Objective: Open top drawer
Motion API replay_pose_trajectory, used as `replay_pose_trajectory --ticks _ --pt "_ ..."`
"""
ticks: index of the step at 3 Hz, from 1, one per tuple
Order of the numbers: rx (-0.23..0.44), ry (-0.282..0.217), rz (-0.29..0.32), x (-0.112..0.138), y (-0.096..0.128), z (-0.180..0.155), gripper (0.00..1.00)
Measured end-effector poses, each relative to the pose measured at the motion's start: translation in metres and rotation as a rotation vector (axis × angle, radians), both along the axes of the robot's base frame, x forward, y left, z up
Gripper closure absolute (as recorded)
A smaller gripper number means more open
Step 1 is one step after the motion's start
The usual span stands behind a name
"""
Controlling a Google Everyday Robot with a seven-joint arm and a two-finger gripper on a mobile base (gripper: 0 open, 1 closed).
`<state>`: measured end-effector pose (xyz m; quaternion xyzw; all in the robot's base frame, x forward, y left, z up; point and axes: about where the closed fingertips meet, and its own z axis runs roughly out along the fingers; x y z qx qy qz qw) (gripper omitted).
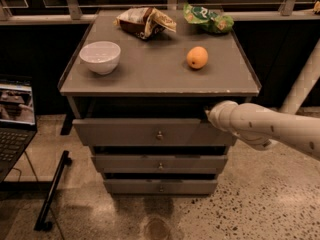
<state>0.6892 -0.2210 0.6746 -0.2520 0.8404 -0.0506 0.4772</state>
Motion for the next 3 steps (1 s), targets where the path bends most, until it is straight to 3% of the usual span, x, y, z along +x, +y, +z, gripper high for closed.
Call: replay_pose_trajectory --ticks 1,2,3 --pt "0.038 0.066 0.006 -0.015 0.012 -0.003 1.0" --pt "0.044 0.079 0.008 -0.017 0.013 -0.002 1.0" --pt "0.064 0.134 0.006 -0.03 0.007 -0.005 1.0"
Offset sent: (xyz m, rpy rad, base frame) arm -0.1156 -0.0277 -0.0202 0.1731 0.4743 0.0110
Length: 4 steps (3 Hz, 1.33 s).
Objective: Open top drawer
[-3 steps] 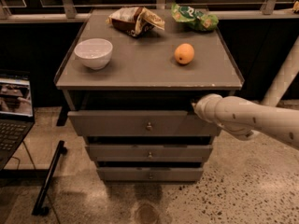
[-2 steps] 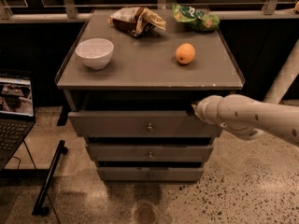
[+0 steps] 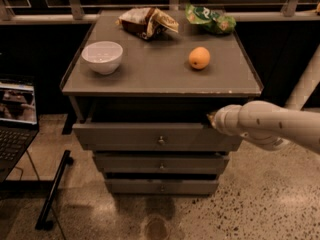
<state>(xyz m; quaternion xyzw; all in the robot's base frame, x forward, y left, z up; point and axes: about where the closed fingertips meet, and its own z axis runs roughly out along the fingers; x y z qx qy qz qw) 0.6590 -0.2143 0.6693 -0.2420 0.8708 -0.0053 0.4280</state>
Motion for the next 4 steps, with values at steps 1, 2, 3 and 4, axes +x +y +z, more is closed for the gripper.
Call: replay_pose_trajectory --ticks 1,2,3,4 --pt "0.0 0.0 0.0 0.0 0.0 0.001 1.0" --pt "0.024 0.065 0.001 -0.016 -0.008 -0.002 1.0" --pt "0.033 0.089 0.0 -0.022 -0.011 0.0 1.0" --pt "0.061 0.162 -0.009 -0.042 -0.02 0.006 1.0"
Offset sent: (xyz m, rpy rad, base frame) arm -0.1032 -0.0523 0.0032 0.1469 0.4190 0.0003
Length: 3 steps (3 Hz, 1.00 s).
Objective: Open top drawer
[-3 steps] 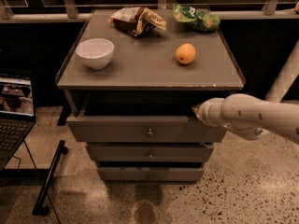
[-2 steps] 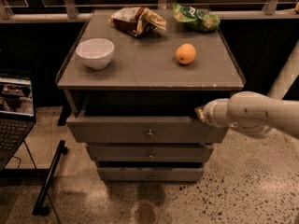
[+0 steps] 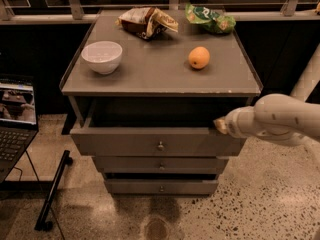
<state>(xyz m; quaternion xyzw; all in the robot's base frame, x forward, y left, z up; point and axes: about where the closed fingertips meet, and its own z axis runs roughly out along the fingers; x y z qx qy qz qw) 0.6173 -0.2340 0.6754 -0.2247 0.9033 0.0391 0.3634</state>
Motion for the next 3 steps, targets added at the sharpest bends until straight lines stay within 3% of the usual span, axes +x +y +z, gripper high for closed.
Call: replay_pose_trajectory --ticks 1,2,3 --pt "0.019 0.05 -0.023 -0.015 -0.019 -0.003 1.0" --pt "0.018 0.049 -0.021 -0.015 -0.018 -0.002 1.0" --pt "-0.029 0.043 0.021 0.003 -0.007 -0.002 1.0"
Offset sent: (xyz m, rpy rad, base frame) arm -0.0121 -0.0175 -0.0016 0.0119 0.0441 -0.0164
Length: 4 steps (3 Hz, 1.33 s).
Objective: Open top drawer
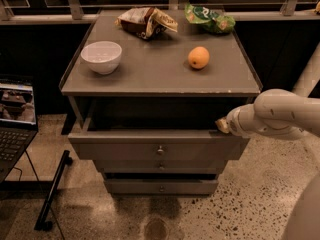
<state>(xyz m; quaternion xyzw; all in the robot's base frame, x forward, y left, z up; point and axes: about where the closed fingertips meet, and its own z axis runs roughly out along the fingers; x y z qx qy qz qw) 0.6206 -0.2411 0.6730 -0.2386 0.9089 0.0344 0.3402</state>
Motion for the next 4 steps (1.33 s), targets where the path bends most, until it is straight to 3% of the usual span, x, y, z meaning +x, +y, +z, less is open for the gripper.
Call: replay_pose_trajectory --ticks 1,2,3,4 --pt "0.0 0.0 0.0 0.0 0.0 0.0 1.0" --pt "0.002 0.052 0.025 -0.007 0.006 -0.015 1.0" --pt "0.005 0.068 0.036 -0.01 0.007 -0.019 1.0" --pt "0.03 0.11 0.05 -0.028 0.007 -0.028 1.0"
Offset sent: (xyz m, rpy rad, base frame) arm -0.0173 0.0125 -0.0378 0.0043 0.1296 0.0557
